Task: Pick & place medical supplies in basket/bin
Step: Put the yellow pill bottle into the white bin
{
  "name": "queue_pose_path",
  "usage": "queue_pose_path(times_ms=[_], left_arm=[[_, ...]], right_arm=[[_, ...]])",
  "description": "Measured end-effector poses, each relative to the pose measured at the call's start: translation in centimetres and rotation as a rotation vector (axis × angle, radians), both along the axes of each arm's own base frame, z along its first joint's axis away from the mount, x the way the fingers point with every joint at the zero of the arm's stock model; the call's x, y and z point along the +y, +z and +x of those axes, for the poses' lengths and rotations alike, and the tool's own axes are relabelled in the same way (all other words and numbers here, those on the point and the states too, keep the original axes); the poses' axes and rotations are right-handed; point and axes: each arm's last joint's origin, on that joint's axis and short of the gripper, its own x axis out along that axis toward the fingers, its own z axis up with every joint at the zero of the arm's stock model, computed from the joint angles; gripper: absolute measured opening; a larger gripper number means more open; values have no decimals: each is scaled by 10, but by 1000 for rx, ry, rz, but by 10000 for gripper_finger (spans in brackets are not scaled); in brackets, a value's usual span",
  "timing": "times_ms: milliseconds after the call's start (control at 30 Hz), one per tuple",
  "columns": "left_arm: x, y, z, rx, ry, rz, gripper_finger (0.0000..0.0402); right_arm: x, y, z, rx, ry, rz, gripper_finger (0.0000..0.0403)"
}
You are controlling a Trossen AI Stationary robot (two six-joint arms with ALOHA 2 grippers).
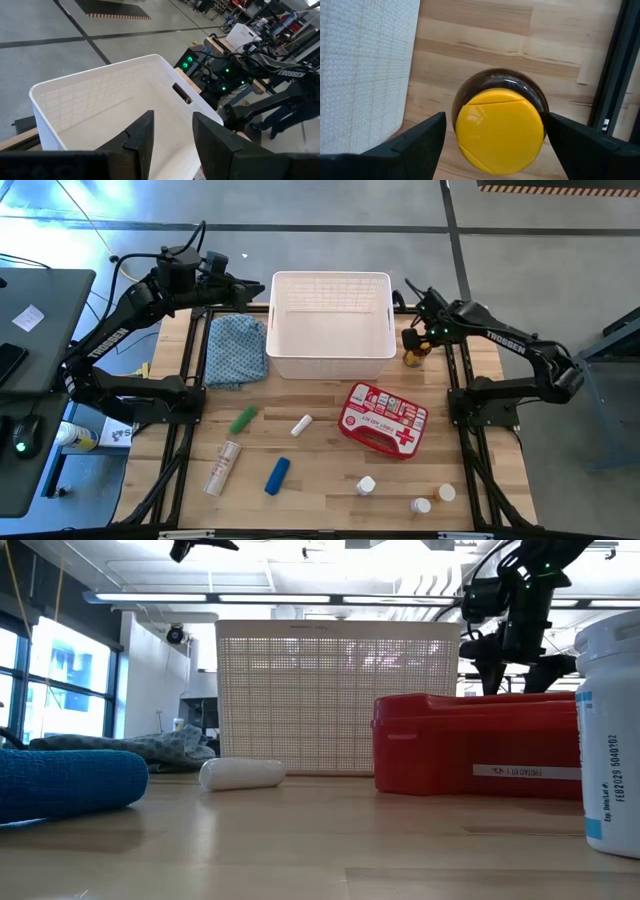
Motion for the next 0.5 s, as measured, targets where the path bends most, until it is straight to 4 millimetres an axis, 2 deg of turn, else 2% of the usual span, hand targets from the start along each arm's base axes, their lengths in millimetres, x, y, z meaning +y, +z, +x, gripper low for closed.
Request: queue_pose_path(times_ms=[500], left_arm=[[-1, 0, 0, -3, -20, -4, 170]], right_arm=[[7, 0, 7, 50, 38, -48, 325]])
